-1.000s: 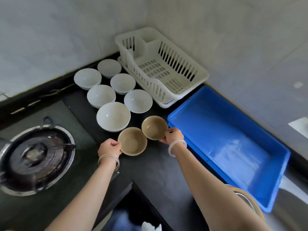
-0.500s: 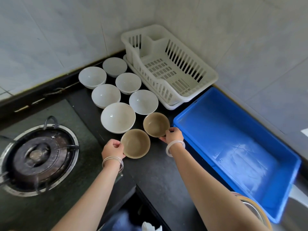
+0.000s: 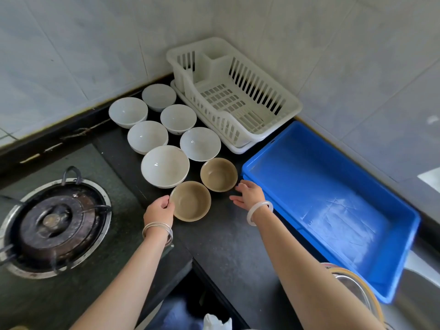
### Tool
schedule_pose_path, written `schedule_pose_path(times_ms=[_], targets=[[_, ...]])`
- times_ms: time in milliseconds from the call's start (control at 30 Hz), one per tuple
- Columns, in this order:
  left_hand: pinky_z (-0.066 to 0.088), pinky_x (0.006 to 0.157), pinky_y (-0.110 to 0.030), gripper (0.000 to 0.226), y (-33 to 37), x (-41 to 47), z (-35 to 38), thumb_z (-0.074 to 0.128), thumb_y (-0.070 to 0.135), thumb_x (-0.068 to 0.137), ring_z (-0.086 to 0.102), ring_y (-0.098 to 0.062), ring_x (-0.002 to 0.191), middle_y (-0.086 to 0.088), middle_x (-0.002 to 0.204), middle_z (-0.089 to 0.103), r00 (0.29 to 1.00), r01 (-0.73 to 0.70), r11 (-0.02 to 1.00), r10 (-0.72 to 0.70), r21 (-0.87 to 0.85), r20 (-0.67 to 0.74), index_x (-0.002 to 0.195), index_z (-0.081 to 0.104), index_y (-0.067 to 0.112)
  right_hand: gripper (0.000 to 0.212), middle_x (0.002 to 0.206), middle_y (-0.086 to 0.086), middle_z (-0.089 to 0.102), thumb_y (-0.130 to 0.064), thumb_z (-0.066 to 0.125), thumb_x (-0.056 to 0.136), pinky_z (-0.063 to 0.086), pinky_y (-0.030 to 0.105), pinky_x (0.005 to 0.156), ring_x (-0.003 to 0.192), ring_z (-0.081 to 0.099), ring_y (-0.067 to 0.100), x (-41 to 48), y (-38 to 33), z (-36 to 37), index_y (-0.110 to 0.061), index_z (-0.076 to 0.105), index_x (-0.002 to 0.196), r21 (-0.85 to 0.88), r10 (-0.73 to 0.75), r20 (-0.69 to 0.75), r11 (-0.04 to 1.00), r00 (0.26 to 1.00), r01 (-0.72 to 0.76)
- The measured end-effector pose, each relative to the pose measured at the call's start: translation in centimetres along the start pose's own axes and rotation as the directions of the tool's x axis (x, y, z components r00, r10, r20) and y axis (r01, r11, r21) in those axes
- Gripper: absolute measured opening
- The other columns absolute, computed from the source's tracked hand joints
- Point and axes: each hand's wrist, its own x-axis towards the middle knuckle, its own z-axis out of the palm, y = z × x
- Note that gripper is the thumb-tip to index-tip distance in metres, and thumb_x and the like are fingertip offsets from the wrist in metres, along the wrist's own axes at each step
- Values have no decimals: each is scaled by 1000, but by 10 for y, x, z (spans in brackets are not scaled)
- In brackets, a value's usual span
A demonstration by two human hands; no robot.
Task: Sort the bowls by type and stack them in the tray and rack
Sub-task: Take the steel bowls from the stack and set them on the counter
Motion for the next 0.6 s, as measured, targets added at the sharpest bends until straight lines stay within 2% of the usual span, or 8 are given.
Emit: schedule_pose_path(times_ms=[33,100,233,367,467,600], targets=[[45,100,-41,34,2,-4,-2,54,16,88,61,-31,107,-11,118,66,999,-32,998,32,58,-6,120,61,9,36,123,6,59,-17,46,97,54,23,62,80,67,17,-5,1,-7,-16,46,132,-13,-27,5,1000,1000,27],[43,99,-35,34,8,-16,-5,53,17,89,58,-28,115,-9,124,64,994,-102,983,108,149,-33,121,60,10,31,119,5,62,-20,44,98,54,24,66,81,67,18,-19,4,-24,-15,51,128,-41,-88,6,995,996,88],[46,87,-32,27,21,-48,2,51,15,89,61,-26,103,-8,115,66,955,-289,927,298,238,-1,114,62,12,23,107,5,68,-23,42,98,54,28,76,80,67,17,-51,16,-64,-17,59,112,-152,-225,-45,964,973,216],[43,74,-24,23,30,-92,35,49,16,91,57,-15,84,-4,106,68,900,-424,878,383,221,207,110,63,16,18,90,-3,70,-20,44,94,52,29,76,74,68,11,-88,41,-116,-22,61,100,-309,-355,-162,904,921,294],[45,73,-20,22,25,-130,70,51,17,92,56,-8,86,0,108,66,821,-527,813,412,248,395,109,63,17,14,89,1,71,-19,48,93,49,29,70,77,67,19,-113,72,-158,-24,61,92,-386,-369,-291,889,883,245],[47,74,-17,20,11,-180,112,52,21,91,58,-7,86,2,108,66,693,-643,725,413,247,591,108,64,20,17,98,9,72,-22,53,91,45,32,76,92,65,30,-139,119,-212,-19,67,102,-521,-337,-468,852,817,53]])
